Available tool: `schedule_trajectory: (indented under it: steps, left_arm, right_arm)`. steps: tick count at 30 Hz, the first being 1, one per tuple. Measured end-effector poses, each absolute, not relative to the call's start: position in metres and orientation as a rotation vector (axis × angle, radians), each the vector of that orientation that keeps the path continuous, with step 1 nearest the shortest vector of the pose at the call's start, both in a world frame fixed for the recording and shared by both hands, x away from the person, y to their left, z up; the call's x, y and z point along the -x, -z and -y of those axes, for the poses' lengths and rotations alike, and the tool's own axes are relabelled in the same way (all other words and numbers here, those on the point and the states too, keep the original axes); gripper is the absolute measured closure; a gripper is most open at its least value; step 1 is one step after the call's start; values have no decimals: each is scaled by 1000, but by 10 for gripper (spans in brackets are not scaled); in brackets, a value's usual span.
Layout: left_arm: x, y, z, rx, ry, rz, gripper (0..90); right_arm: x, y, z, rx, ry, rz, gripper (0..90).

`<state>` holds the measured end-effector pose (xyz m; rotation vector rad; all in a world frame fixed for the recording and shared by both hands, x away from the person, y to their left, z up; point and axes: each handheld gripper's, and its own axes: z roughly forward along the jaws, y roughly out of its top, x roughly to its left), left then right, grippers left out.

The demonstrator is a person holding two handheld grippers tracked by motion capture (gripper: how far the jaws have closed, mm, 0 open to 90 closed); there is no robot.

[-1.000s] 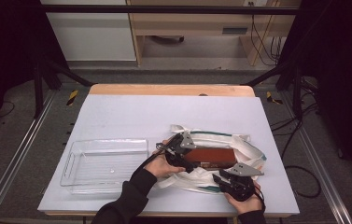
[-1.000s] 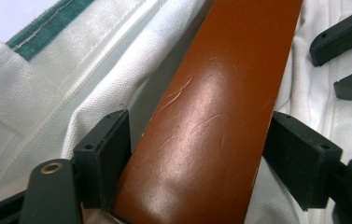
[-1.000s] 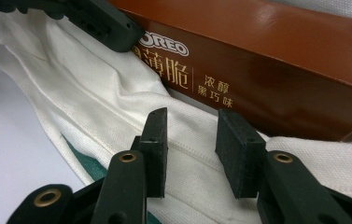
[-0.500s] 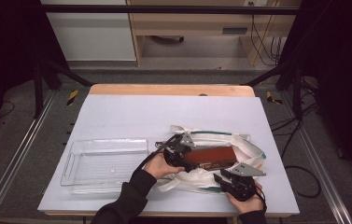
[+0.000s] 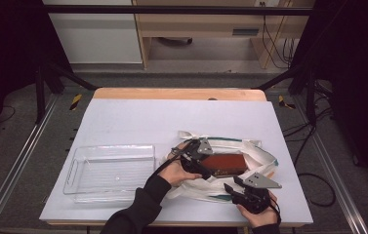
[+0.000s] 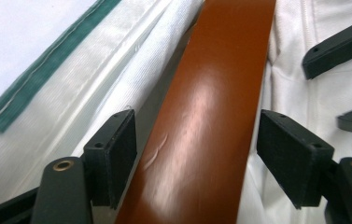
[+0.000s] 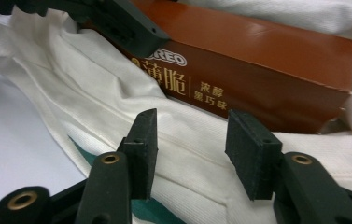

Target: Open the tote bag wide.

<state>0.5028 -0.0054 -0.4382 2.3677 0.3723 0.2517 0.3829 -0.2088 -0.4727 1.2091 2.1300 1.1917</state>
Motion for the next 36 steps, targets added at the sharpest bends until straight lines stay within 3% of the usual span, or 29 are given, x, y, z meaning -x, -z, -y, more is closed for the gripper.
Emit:
schedule_trajectory:
  steps: [11,19,36]
  left_arm:
    - [-510,451,19,-2479,-227,-343,284]
    - [-512,443,17,-2497,-158,-332,381]
    - [-498,379,-7,-2368,-168,-311,413]
  right_arm:
    - [-383,475,211,-1205,-1177,-2144,511]
    - [-383,476,212,-1203,-1179,-2143,511]
    - [-384,476,212,-1207,-1188,-2130,493]
